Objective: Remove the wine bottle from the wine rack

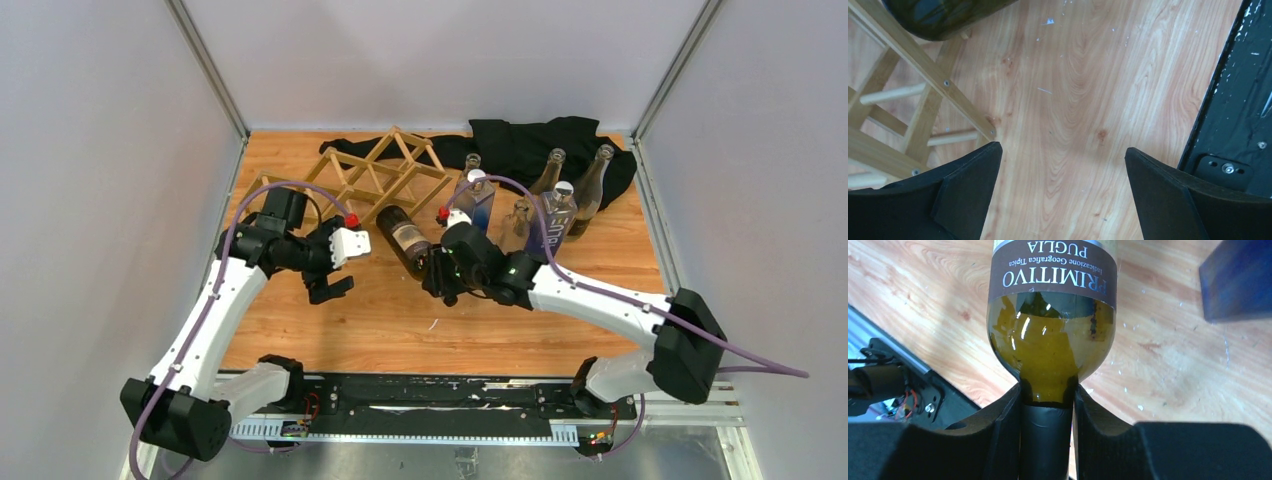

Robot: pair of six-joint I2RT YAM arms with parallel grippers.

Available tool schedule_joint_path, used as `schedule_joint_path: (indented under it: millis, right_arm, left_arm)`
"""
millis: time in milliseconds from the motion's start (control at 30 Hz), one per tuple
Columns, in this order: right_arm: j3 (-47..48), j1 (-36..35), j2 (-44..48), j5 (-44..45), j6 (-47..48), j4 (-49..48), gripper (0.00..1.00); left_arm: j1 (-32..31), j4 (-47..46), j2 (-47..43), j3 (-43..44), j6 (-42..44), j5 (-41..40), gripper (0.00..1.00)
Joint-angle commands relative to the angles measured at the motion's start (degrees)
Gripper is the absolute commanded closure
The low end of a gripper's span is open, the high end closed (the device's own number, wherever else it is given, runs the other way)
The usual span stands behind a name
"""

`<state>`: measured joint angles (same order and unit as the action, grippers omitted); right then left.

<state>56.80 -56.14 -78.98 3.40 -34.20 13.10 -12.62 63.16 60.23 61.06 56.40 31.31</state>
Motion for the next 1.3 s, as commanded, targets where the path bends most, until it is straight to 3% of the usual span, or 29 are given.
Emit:
schedule_joint_path:
  millis: [0,233,433,633,967,1200,1267]
  right_arm:
    - [0.4,-0.9,6.3,-1.2,-2.8,-2.7,1.00]
    - [1.6,-0.9,10.3,-7.7,-3.4,5.1,1.00]
    - [5.5,-0.9,11.9,-15.1,-2.0,12.0,1.00]
    - [9.4,-0.9,11.7,-23.1,0.0,14.2,1.00]
    - [13.1,-1.4,8.3,-35.7,1.3,12.6,1.00]
    - [13.2,-1.7,8.1,-37.7,1.4,10.8,1.00]
    - [13.3,-1.8,8.1,-37.4,1.8,11.0,1.00]
  left_arm:
    - [-3.9,-0.1,1.7,3.1,3.2,-4.0,0.01]
    - [-9.5,-0.2,3.2,6.4,7.8,-7.0,0.00]
    - [-13.4,-0.1,3.0,10.6,12.1,-4.2,0.00]
    - [-18.8,-0.6,-1.3,3.9,18.9,-6.3,0.00]
    - [-21.8,-9.4,-3.1,-2.1,14.9,-11.1,0.00]
    - [-23.7,-10.1,-3.4,-5.6,14.3,-12.6,0.00]
    - [-23.8,-10.1,-3.7,-6.1,15.0,-12.7,0.06]
